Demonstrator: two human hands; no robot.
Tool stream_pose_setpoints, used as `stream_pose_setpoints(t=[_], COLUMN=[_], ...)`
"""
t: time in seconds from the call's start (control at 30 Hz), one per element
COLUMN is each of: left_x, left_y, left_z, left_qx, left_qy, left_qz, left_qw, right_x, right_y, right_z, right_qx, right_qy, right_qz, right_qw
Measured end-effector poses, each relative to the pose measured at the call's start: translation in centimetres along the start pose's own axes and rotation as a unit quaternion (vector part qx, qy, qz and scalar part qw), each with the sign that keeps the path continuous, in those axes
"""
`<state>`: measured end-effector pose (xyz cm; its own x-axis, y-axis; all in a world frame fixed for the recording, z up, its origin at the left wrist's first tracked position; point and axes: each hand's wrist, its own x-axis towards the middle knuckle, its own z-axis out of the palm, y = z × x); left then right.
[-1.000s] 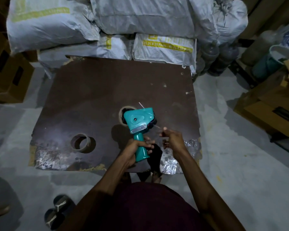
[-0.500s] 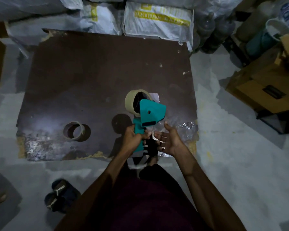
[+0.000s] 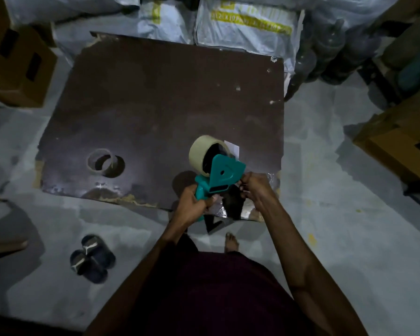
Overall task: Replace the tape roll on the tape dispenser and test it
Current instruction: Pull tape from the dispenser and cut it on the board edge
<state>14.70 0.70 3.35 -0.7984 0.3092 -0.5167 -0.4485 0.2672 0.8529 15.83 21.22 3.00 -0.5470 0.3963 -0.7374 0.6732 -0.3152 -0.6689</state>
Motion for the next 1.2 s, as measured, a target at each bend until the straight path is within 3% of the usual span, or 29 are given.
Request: stream_pose_setpoints(t=[0.1, 0.33, 0.43, 0.57, 0.77, 1.07, 1.2], left_x=[-2.4, -6.5, -7.3, -7.7, -8.3, -9.5, -10.1], left_y=[-1.8, -3.3, -3.4, -3.3, -5.4, -7.7, -8.9], left_z=[3.1, 6.2, 5.9, 5.4, 5.0, 3.1, 2.4], left_qx=[-0.018, -0.029, -0.002, 0.038, 0.158, 0.184, 0.223], left_qy=[0.01, 0.119, 0.128, 0.086, 0.086, 0.092, 0.08], left_qz=[-0.025, -0.053, -0.041, -0.038, -0.022, -0.036, -0.035], left_qw=[0.999, 0.991, 0.991, 0.995, 0.983, 0.978, 0.971], right_x=[0.5, -0.6, 0.0, 0.5, 0.6, 2.1, 2.9], right_y=[1.3, 3.3, 4.2, 5.1, 7.0, 7.2, 8.4], right_z=[-2.5, -4.4, -3.3, -2.5, -1.9, -1.5, -2.0], right_qx=[-0.04, -0.016, -0.069, -0.163, -0.251, -0.238, -0.283], right_qy=[-0.024, -0.114, -0.09, -0.051, -0.021, 0.06, 0.055], right_qz=[-0.017, 0.034, -0.009, -0.088, -0.116, -0.12, -0.13], right_qw=[0.999, 0.993, 0.994, 0.981, 0.961, 0.962, 0.949])
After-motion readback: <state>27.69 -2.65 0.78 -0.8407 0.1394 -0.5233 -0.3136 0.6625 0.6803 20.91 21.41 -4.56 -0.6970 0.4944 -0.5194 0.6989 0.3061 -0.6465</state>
